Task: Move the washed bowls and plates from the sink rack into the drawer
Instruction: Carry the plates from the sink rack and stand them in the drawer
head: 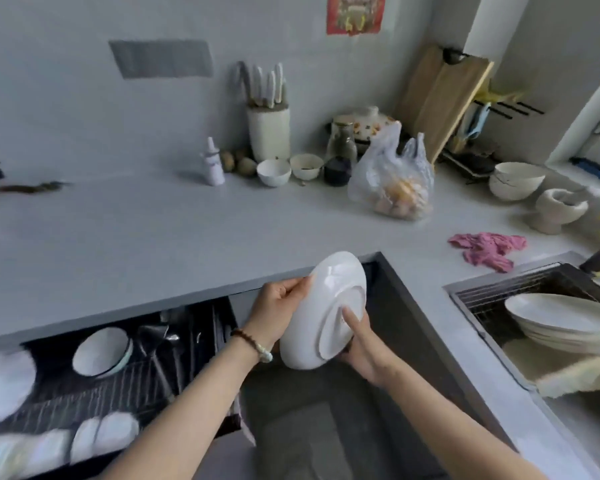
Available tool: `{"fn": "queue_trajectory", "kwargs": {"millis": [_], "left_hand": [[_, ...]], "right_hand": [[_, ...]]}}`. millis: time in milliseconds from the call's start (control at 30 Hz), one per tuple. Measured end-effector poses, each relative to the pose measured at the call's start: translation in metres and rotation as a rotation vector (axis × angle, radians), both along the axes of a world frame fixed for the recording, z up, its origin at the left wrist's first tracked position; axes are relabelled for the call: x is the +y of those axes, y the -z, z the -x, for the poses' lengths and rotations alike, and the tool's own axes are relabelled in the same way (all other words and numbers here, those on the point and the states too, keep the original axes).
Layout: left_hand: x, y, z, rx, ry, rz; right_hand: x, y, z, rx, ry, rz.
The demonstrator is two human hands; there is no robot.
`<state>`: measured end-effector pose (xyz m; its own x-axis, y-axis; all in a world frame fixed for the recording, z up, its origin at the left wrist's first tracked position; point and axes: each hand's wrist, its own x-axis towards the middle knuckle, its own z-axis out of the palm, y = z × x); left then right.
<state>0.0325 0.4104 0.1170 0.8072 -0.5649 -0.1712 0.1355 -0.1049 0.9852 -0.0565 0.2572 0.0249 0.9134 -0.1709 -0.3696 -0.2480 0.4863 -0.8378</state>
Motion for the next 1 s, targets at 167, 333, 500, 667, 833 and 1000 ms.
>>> {"fn": "queue_trajectory", "kwargs": {"millis": [167, 333, 500, 667, 833, 1000], "left_hand": [[0.138, 0.007, -0.008, 0.017, -0.267, 0.014], [0.283, 0.018, -0.009, 0.044, -0.471, -0.006], [0.426, 0.035, 0.000, 0.021, -0.395, -0.050], [0.524, 0.049, -0.012, 0.094, -0.269, -0.176], [0.560, 0.071, -0.044, 0.154, -0.337, -0.142], [0.570, 0.112, -0.094, 0.243, -0.524, -0.066]], "right_hand": [[0.133, 0.007, -0.042, 0.003, -0.170, 0.000], [0.280, 0.021, -0.061, 0.044, -0.263, 0.043], [0.413, 0.043, -0.074, 0.118, -0.379, 0.063], [0.498, 0.047, -0.098, 0.179, -0.452, 0.111], [0.538, 0.068, -0.137, 0.250, -0.450, 0.140], [0.554, 0.098, -0.190, 0.262, -0.476, 0.202]]}}
